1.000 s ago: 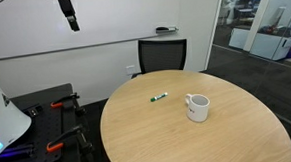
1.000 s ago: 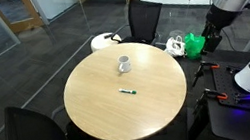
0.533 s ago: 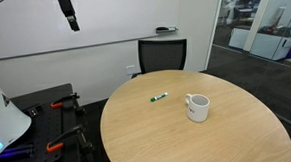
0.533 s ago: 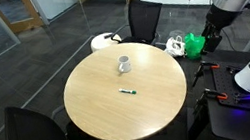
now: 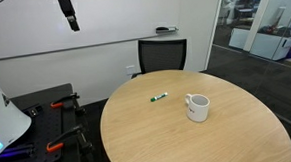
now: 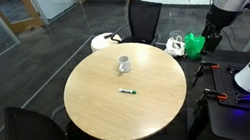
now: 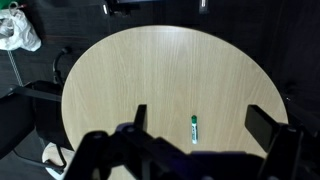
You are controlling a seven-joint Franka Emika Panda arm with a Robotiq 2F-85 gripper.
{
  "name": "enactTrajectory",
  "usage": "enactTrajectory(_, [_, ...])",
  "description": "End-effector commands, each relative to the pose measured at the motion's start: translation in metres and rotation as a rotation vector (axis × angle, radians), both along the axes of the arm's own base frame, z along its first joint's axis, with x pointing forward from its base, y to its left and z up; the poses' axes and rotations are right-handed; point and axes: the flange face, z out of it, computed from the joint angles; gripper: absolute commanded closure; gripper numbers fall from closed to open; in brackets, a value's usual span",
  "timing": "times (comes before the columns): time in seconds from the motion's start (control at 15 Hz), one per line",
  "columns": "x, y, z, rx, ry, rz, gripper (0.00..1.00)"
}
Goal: Slide the mug cup to the right, pick up the pen from the table and put it in the mug cup
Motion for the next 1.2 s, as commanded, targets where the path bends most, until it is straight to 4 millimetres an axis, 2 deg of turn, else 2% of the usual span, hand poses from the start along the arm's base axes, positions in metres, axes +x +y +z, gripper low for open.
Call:
enactTrajectory(0.0, [0.025, -0.033, 0.016, 0.024, -0.034, -0.121, 0.0])
enactTrajectory(0.33, [0.033, -0.044, 0.023, 0.026, -0.045, -0.161, 0.0])
enactTrajectory(0.6, [0.057, -0.081, 0.043, 0.054, -0.08, -0.279, 0.0])
enactTrajectory(0.8, [0.071, -0.101, 0.05, 0.069, -0.104, -0.338, 0.0])
enactTrajectory(0.93, [0.082, -0.115, 0.052, 0.1, -0.138, -0.399, 0.0])
enactTrajectory(1.13, [0.1, -0.142, 0.04, 0.138, -0.187, -0.518, 0.0])
